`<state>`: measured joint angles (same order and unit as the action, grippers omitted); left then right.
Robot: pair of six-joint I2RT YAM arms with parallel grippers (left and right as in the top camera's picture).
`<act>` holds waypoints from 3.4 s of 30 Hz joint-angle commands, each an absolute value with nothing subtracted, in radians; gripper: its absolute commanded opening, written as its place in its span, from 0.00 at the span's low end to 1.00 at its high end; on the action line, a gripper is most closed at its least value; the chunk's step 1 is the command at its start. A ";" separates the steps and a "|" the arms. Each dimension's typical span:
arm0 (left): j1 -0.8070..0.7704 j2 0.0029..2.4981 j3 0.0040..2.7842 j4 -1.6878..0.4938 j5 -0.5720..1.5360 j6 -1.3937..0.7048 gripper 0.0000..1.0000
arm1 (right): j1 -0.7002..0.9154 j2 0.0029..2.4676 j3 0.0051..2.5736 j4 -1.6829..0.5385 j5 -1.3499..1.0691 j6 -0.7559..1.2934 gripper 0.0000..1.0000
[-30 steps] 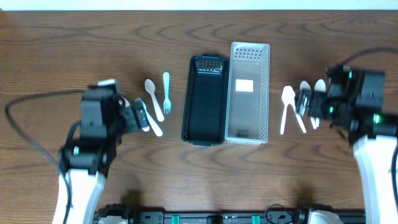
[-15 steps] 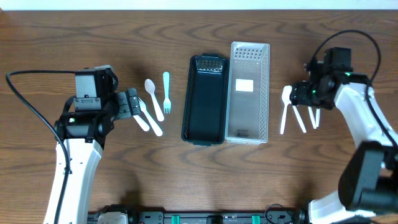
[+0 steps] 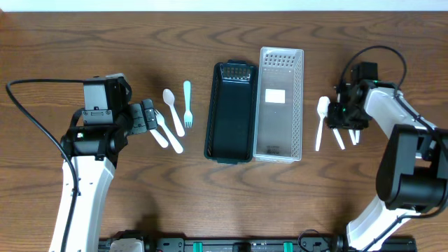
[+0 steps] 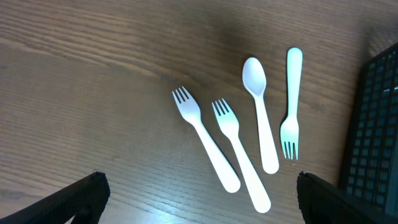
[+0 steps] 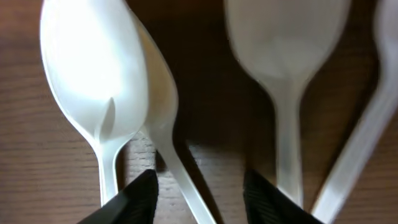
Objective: Pack container
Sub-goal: 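Lower the right gripper over the white spoons and close on one, then carry the white spoon left and drop it into the clear caddy, then return the right gripper to the remaining white spoons and grasp one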
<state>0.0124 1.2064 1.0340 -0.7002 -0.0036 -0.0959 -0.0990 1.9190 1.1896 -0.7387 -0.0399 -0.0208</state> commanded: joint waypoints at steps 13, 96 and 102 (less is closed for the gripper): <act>0.017 1.208 1.057 -0.703 -0.012 -0.079 0.98 | -0.053 1.949 1.198 -0.791 0.019 0.056 0.04; 0.017 1.208 1.057 -0.703 -0.012 -0.079 0.98 | 0.021 1.997 1.182 -0.746 0.018 0.485 0.32; 0.017 1.208 1.057 -0.703 -0.012 -0.079 0.98 | 0.031 1.985 1.183 -0.745 0.019 0.480 0.12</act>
<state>0.0124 1.2064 1.0340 -0.7006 -0.0036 -0.0959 0.0109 1.9373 1.1976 -0.7429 0.0338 0.4744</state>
